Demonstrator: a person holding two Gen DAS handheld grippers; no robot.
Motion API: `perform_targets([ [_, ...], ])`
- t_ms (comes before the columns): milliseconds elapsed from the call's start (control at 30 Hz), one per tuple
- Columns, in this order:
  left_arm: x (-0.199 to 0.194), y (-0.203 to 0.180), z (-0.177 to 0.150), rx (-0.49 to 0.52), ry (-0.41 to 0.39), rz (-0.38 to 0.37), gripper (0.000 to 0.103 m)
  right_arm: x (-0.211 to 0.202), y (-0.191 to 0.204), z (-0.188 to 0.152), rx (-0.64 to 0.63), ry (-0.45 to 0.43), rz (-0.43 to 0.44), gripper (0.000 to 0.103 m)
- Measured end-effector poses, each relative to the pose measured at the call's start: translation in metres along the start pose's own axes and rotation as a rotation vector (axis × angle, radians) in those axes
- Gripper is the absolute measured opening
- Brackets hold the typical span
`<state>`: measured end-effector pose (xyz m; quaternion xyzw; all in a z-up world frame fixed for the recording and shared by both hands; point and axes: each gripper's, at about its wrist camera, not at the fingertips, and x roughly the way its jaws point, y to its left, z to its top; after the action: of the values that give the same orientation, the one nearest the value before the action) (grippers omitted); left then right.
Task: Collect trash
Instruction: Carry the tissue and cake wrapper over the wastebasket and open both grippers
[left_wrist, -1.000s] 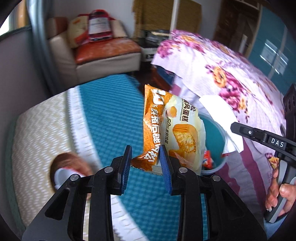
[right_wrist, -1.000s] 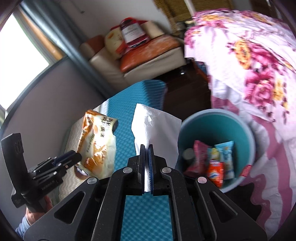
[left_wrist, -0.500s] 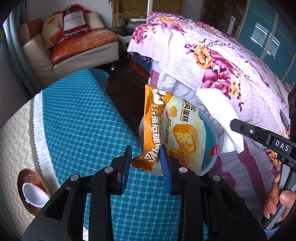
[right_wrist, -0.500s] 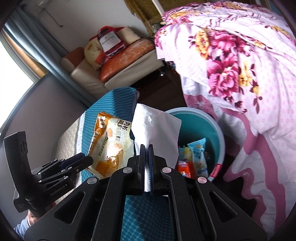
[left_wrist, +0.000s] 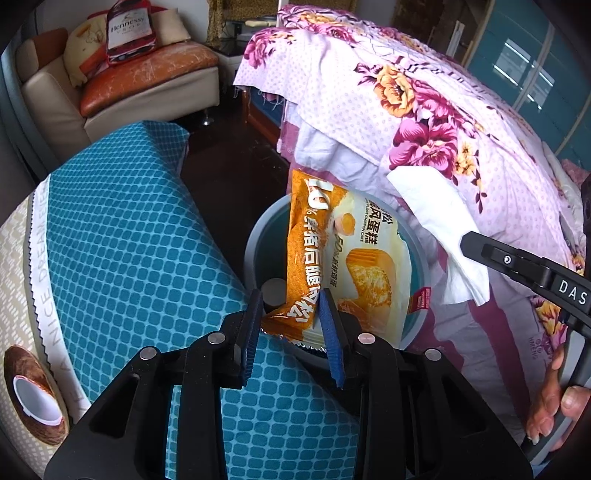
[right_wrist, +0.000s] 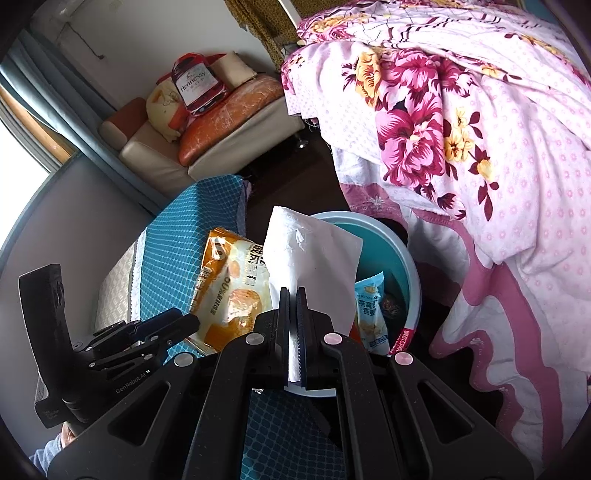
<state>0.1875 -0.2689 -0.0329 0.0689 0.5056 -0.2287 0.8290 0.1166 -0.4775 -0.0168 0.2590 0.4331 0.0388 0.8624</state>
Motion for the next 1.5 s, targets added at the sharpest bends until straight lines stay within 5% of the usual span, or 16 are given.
perform_targets([
  [133,0.004,-0.002,0.002,-0.004,0.002,-0.024,0.038,0.003,0.003,0.000,-0.002,0.003,-0.012,0.004],
  [233,0.004,-0.002,0.001,-0.008,-0.004,-0.029,0.062,0.004,0.005,0.000,-0.004,0.008,-0.023,0.004],
  [400,-0.002,0.007,-0.003,-0.032,-0.015,-0.021,0.080,0.009,0.010,0.001,-0.009,0.020,-0.038,0.004],
  [1100,-0.020,0.057,-0.031,-0.146,-0.007,-0.038,0.090,0.031,0.037,-0.005,-0.041,0.072,-0.097,0.007],
  [1200,-0.022,0.065,-0.034,-0.164,-0.007,-0.038,0.090,0.034,0.039,-0.005,-0.035,0.084,-0.101,0.015],
  [1300,-0.025,0.072,-0.037,-0.176,-0.006,-0.040,0.091,0.033,0.046,-0.007,-0.053,0.073,-0.113,0.043],
  [1500,-0.032,0.082,-0.046,-0.191,-0.005,-0.038,0.091,0.034,0.057,-0.011,-0.071,0.083,-0.100,0.054],
])
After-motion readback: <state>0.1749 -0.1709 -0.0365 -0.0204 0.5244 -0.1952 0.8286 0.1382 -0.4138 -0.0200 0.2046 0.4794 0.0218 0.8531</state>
